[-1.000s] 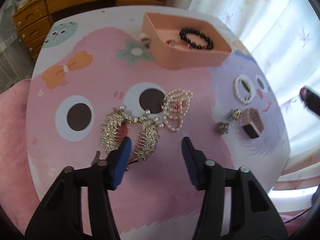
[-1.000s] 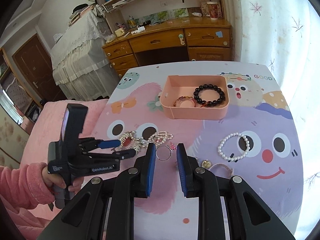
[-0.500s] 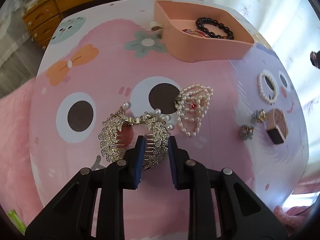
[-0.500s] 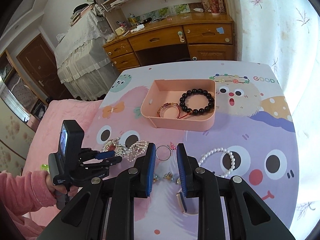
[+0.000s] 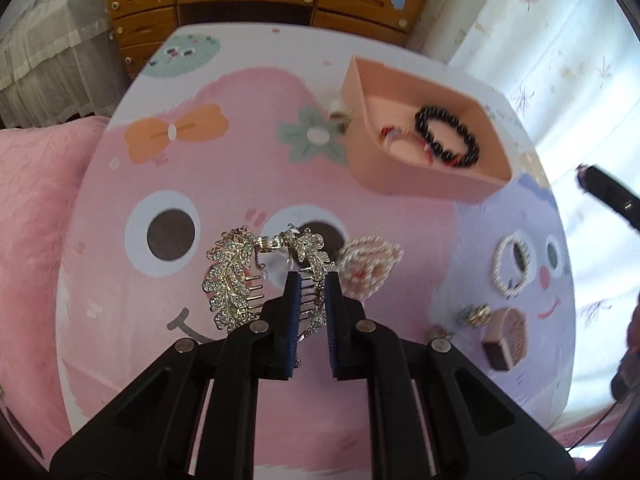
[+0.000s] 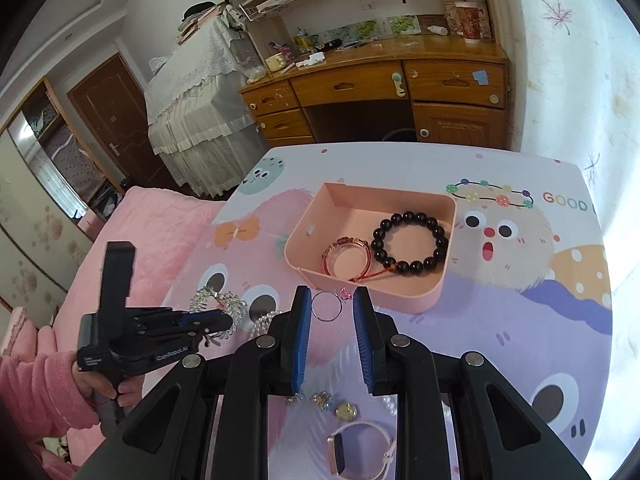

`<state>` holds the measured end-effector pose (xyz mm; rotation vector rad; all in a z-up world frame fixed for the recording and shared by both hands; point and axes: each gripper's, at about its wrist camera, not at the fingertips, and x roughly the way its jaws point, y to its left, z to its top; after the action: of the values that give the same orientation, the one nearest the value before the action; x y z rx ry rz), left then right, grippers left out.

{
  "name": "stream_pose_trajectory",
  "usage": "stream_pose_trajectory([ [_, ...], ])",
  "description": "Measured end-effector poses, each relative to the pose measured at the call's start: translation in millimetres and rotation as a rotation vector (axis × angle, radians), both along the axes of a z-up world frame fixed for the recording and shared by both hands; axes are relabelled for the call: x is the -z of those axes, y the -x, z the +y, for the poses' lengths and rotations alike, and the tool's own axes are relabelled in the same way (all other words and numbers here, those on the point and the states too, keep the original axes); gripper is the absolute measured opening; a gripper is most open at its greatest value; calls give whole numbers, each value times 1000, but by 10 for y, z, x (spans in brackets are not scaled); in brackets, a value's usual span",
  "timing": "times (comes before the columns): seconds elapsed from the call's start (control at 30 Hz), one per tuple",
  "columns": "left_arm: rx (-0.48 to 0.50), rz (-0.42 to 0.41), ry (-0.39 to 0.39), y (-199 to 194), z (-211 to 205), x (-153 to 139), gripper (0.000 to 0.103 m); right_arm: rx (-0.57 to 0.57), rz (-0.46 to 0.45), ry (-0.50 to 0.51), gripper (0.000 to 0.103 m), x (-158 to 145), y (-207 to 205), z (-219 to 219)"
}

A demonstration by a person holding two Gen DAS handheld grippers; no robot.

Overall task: Organize jewelry
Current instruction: 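Drop the hair clip into the pink tray while the right gripper drops the ring there, then move the right gripper to the pink-strap watch and close on its strap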

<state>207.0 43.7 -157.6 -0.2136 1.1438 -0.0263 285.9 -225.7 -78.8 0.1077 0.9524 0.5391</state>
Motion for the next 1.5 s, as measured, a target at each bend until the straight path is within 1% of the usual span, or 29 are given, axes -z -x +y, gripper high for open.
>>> stream_pose_trajectory([
  [0.13, -4, -67, 20, -66, -70, -357, 9, -1, 6, -32, 21, 59, -144, -19],
  [0.33, 44, -149, 41, -342, -295, -807, 9, 30, 18, -69, 21, 178, -350, -91],
  [0.47, 78, -194, 71, -577, -470, -996, 9, 68, 22, -101, 21, 241, -505, -195],
  [0.57, 111, -217, 109, -751, -592, -1045, 9, 86, 17, -114, 21, 268, -568, -251],
  [0.67, 113, -211, 96, -912, -713, -1020, 10, 101, 17, -123, 22, 303, -625, -279],
  [0.7, 105, -207, 94, -966, -741, -1005, 10, 105, 20, -129, 24, 314, -637, -282],
  [0.73, 100, -198, 96, -1011, -762, -984, 10, 110, 30, -133, 29, 335, -657, -281],
  [0.77, 95, -180, 99, -1052, -774, -955, 13, 116, 37, -134, 41, 346, -658, -280],
  [0.83, 77, -149, 109, -1131, -780, -919, 16, 115, 35, -143, 42, 342, -631, -281],
  [0.9, 72, -150, 128, -1123, -774, -914, 24, 122, 26, -145, 42, 317, -592, -296],
  [0.97, 72, -144, 117, -1087, -742, -917, 46, 121, 26, -144, 42, 293, -549, -309],
  [1.0, 71, -142, 104, -1067, -746, -937, 49, 124, 27, -139, 42, 278, -525, -311],
  [1.1, 73, -134, 100, -970, -704, -981, 50, 128, 32, -113, 42, 227, -425, -349],
  [1.2, 68, -99, 99, -848, -659, -1002, 50, 151, 56, -111, 42, 164, -307, -423],
  [1.33, 75, -69, 81, -609, -636, -987, 51, 197, 111, -141, 42, 138, -105, -582],
  [1.43, 95, -38, 85, -444, -636, -922, 52, 235, 160, -128, 42, 175, 65, -674],
  [1.5, 113, -14, 70, -340, -658, -857, 52, 267, 200, -123, 42, 219, 205, -740],
])
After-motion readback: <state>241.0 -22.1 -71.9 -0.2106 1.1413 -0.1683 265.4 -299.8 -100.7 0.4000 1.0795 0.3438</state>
